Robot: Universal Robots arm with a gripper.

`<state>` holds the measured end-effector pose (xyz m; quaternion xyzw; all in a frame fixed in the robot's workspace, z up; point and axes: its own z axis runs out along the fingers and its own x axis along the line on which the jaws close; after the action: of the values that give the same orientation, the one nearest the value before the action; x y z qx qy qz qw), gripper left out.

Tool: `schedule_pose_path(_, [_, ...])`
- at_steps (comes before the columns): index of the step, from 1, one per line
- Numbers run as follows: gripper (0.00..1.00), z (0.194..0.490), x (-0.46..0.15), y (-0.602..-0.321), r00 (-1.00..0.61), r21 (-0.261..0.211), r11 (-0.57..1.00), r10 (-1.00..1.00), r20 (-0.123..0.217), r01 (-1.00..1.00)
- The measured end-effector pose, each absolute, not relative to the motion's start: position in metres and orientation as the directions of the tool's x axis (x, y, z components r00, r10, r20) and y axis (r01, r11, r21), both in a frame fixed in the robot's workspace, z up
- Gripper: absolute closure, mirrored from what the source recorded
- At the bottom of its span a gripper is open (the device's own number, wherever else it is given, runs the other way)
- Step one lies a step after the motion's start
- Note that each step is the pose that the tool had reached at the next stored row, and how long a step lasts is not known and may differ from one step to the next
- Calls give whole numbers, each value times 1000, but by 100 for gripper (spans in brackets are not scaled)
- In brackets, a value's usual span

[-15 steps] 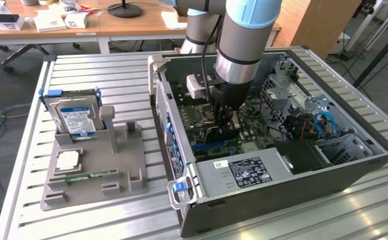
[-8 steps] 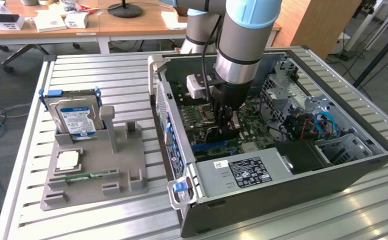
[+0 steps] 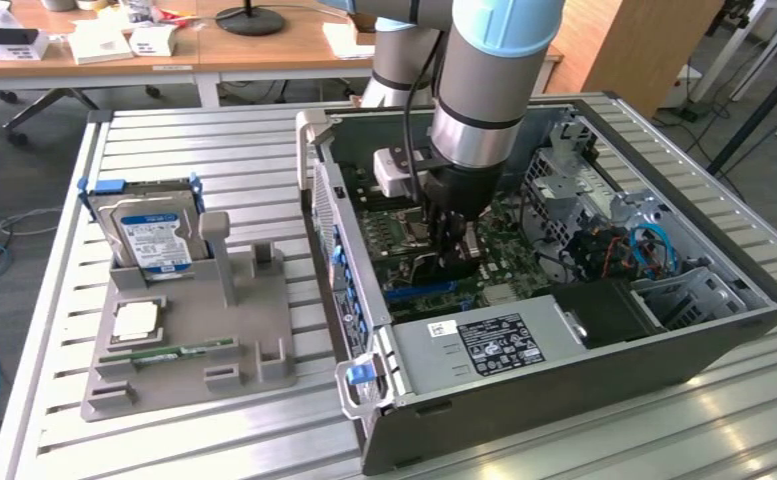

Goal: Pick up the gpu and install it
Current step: 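Insert the gpu into the slot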

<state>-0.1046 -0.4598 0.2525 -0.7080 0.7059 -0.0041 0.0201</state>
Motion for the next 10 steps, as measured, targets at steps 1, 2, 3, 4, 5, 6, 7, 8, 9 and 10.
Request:
schedule_pose_path(1, [74,253,-105,-460,1,-34,-1,-1000,-22,-999])
schedule_pose_path(2, [74,252,-105,-460,-1,-34,2,-1000,-23,-999])
schedule_pose_path(3, [74,253,-105,-460,-4,-34,5,-1000,-22,-999])
schedule_pose_path(4, [74,252,-105,-460,-6,-34,7,-1000,-23,-999])
schedule_pose_path(5, [74,253,-105,-460,-7,-34,8,-1000,-22,-999])
schedule_pose_path(6, [74,252,-105,-460,-7,-34,8,-1000,-23,-999])
schedule_pose_path(7, [74,252,-105,-460,-8,-34,8,-1000,-23,-999])
schedule_pose_path(8, [74,252,-105,-460,-8,-34,8,-1000,-22,-999])
schedule_pose_path(9, [74,252,-105,-460,-8,-34,8,-1000,-22,-999])
schedule_pose_path(10, [74,252,-105,-460,-8,-34,8,-1000,-22,-999])
